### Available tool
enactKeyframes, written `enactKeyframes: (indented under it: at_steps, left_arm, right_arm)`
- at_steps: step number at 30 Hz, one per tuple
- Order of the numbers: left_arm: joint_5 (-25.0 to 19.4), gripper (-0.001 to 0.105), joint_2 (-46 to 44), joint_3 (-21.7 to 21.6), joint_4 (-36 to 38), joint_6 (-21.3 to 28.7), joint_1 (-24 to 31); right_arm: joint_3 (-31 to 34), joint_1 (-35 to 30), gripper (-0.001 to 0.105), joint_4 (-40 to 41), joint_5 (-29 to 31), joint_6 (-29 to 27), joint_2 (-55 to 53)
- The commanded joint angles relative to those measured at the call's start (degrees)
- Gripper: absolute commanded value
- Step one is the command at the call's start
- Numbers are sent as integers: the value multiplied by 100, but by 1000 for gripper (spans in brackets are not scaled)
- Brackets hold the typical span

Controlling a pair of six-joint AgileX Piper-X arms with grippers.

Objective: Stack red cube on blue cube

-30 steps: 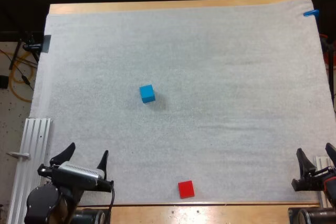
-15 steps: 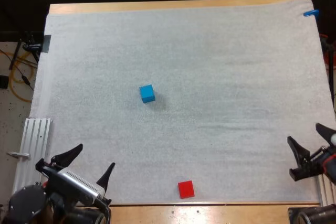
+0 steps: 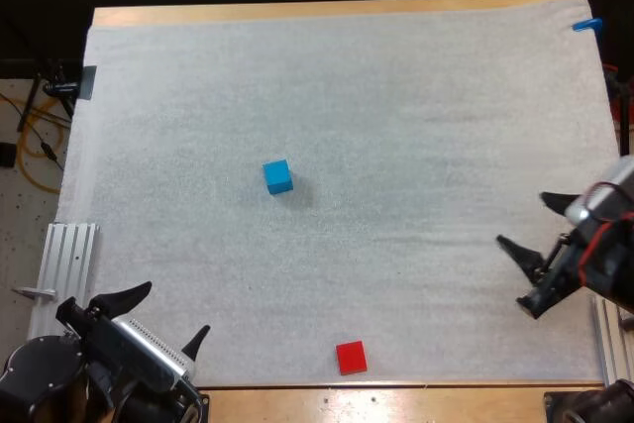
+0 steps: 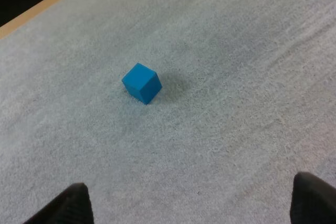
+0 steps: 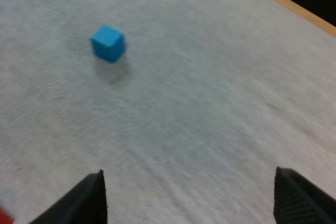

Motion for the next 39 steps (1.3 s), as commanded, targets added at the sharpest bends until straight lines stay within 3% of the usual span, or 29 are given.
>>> enactKeyframes:
  at_steps: [1, 12, 19, 22, 39]
  left_arm:
    - [-82, 74, 11, -41, 22, 42, -24]
    - [-28, 74, 11, -41, 505, 42, -24]
    - [762, 74, 11, -41, 704, 57, -24]
    - [856, 74, 11, -41, 814, 170, -24]
    - [969, 74, 11, -41, 887, 399, -24]
  right_arm:
    - [-96, 182, 64, 34, -131, -184, 117]
    - [-265, 2214, 64, 59, -156, -578, 1223]
    - [-265, 3312, 64, 133, -156, -758, 1977]
    - [-265, 3620, 64, 144, -156, -779, 2252]
    - [-225, 3772, 64, -261, -291, -854, 3651]
